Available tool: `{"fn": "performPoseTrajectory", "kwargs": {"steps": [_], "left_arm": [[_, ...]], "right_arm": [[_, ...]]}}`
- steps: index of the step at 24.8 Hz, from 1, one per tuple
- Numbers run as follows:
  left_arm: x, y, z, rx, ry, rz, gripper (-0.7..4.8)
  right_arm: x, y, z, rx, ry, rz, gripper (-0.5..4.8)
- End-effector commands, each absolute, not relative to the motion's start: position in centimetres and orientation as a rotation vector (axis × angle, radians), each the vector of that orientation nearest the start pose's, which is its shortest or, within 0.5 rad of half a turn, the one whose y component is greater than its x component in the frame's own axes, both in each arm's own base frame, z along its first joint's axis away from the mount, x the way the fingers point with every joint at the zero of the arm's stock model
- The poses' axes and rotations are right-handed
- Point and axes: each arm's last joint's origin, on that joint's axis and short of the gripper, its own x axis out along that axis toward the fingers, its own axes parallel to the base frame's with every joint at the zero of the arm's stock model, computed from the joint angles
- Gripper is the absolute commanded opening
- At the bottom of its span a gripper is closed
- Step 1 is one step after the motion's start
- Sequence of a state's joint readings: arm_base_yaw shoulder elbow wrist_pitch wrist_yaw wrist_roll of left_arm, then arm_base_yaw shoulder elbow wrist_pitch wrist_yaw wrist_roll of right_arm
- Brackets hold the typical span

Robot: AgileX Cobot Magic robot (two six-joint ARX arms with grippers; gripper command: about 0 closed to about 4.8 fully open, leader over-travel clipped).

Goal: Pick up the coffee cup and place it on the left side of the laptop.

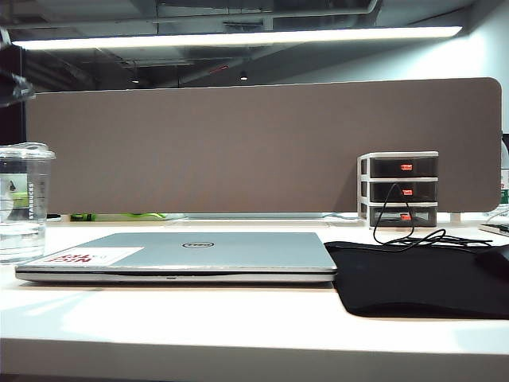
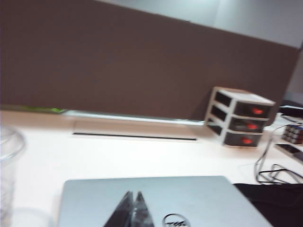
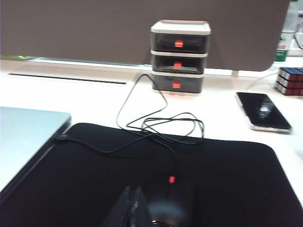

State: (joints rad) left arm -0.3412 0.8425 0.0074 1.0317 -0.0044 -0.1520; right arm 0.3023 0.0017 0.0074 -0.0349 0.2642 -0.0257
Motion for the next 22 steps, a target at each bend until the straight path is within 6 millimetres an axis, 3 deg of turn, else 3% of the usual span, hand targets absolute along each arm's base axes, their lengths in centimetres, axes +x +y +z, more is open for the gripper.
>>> {"fn": "performPoseTrajectory", "kwargs": {"steps": [1, 7, 15, 22], "left_arm": [[13.3, -5.2, 18.3, -0.184, -0.183, -0.373, -0.05], [11.2, -5.3, 17.2, -0.093, -0.03, -0.254, -0.05], [8.9, -4.0, 17.3, -0.059, -0.071, -0.226, -0.05], [8.8, -3.9, 17.2, 0.063, -0.079, -0.222, -0.05]], "right_arm": [[9.3, 2.5, 16.2, -0.037, 0.016, 0.048, -0.04], [9.2, 2.9, 16.2, -0.038, 0.016, 0.047, -0.04], [9.2, 2.9, 16.3, -0.091, 0.011, 0.054, -0.04], [9.2, 3.2, 17.1, -0.136, -0.08, 0.157, -0.04]]}}
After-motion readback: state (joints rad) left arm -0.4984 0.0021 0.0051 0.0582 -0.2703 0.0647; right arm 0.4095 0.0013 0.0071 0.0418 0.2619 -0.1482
